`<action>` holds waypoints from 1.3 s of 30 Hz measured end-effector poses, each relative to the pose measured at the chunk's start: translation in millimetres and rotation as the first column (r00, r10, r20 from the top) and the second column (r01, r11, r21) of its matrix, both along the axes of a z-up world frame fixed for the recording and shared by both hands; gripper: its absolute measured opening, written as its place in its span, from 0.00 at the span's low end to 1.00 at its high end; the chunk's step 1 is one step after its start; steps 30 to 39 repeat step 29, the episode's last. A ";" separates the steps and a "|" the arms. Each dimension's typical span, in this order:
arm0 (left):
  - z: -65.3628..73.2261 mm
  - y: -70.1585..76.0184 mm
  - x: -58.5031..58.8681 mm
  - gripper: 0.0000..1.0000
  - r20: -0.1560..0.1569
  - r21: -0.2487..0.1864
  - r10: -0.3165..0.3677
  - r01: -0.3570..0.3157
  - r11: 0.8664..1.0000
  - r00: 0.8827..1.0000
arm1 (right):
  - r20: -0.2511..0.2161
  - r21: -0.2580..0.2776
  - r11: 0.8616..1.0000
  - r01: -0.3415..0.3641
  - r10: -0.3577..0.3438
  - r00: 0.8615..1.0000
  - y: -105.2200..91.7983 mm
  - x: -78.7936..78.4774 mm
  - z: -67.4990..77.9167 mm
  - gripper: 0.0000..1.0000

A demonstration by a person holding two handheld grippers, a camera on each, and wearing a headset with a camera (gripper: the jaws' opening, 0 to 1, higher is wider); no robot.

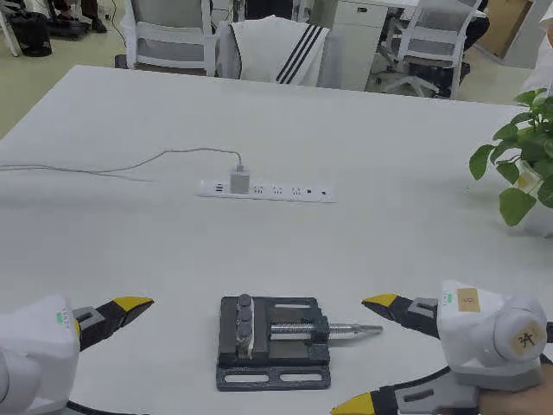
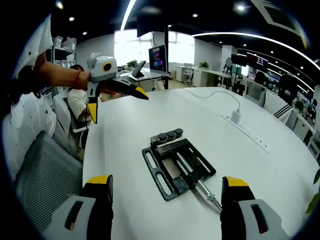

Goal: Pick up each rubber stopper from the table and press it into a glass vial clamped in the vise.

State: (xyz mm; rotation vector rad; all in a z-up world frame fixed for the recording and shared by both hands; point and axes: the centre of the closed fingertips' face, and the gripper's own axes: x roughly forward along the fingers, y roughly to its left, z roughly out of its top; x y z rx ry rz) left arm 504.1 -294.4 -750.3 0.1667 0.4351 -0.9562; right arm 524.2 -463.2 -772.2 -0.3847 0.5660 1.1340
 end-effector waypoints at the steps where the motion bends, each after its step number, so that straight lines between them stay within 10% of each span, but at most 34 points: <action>1: -1.8 0.6 0.2 0.99 -0.002 0.003 0.001 -0.001 1.000 1.000 | 0.004 0.002 1.000 0.002 -0.002 1.000 -1.4 -0.1 0.8 0.89; 39: -15.3 2.8 -2.9 0.99 -0.023 0.022 -0.015 0.016 1.000 1.000 | 0.013 -0.004 1.000 0.023 -0.023 1.000 -9.2 4.7 6.6 0.89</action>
